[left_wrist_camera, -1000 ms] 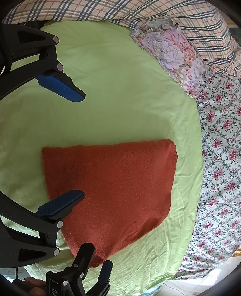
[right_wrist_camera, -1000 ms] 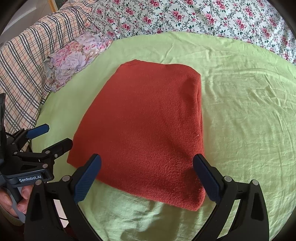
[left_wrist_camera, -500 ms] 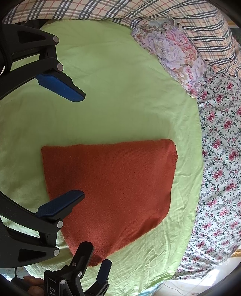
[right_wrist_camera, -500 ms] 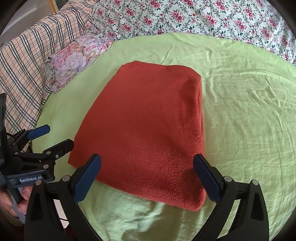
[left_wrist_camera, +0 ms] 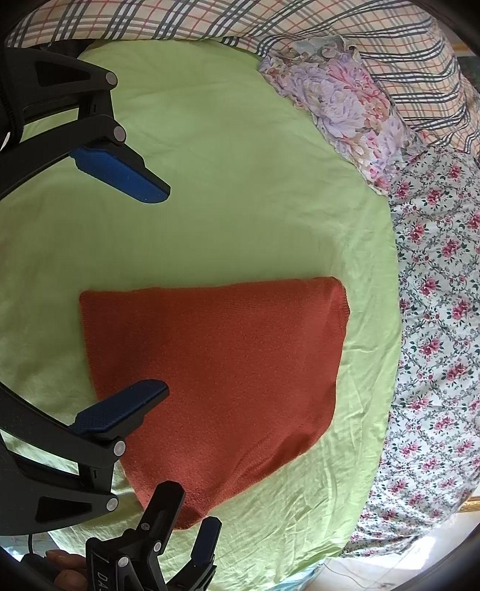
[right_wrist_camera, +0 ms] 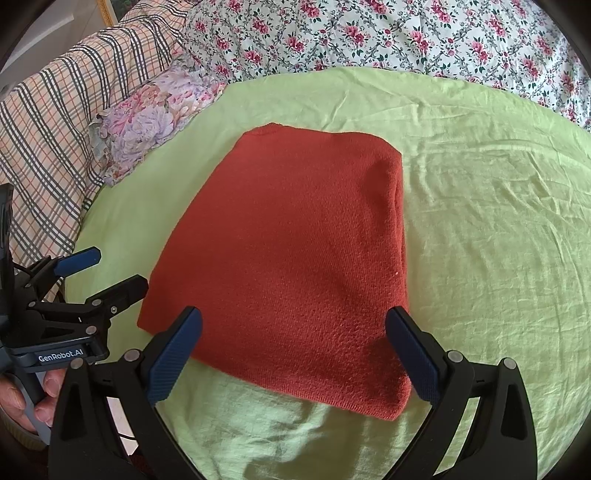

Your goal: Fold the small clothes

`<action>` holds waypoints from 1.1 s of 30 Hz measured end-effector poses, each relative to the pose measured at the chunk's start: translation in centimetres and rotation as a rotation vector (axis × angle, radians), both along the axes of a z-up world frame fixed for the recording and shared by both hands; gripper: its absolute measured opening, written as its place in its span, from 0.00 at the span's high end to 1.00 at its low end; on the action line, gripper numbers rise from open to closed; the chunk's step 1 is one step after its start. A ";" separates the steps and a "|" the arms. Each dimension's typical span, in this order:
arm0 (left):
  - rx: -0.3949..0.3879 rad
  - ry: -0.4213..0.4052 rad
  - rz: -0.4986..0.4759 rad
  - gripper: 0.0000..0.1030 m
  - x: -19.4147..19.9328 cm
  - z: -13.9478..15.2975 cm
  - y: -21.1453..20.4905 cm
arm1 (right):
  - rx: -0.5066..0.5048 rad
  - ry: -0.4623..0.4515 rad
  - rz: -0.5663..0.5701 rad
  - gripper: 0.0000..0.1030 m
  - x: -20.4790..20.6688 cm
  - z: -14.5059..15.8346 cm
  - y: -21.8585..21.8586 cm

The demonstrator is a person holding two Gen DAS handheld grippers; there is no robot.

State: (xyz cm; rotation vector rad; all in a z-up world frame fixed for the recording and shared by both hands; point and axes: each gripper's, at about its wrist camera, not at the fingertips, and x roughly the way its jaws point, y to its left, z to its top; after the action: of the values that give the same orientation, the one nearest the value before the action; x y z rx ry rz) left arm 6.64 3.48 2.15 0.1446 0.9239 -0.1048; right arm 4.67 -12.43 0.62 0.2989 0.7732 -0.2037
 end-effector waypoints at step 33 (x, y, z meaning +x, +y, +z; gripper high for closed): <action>0.004 -0.011 -0.013 0.06 0.9 0.4 -0.6 | -0.012 -0.021 0.002 0.04 0.6 1.1 -0.5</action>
State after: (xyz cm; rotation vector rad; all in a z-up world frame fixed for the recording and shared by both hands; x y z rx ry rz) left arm 7.58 2.86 2.59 0.1552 0.9121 -0.1140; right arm 5.27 -12.92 1.77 0.2880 0.7512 -0.2030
